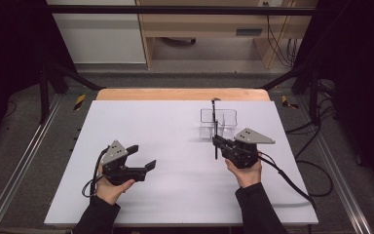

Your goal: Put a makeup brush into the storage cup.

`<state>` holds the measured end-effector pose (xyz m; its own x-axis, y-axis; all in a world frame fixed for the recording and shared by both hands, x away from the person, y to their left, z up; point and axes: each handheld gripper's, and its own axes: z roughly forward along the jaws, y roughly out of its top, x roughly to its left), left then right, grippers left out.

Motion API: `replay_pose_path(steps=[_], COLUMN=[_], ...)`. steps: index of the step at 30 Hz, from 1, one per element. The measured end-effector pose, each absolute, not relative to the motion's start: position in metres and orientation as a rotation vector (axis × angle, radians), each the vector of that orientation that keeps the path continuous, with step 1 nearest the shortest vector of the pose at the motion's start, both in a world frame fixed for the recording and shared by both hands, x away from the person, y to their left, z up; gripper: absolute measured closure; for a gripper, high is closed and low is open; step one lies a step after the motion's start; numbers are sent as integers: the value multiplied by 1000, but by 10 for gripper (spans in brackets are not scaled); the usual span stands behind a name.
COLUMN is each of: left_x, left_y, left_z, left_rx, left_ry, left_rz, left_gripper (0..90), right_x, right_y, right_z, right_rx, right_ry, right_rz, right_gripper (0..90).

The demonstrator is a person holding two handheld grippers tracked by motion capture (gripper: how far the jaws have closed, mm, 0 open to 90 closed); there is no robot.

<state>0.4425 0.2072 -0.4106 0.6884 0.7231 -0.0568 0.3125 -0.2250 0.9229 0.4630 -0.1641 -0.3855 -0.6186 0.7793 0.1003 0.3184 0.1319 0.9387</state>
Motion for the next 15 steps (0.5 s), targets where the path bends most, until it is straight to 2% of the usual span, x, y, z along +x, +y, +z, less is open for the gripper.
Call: replay_pose_path(steps=[15], left_x=[441], left_y=[224], left_z=[-418], left_rx=[1833], left_ry=[890], left_rz=[517], left_gripper=[98], right_x=[488], right_y=[-170], right_z=[-380], right_rx=[1135], right_ry=[1937], right_rz=[1477], right_gripper=[843])
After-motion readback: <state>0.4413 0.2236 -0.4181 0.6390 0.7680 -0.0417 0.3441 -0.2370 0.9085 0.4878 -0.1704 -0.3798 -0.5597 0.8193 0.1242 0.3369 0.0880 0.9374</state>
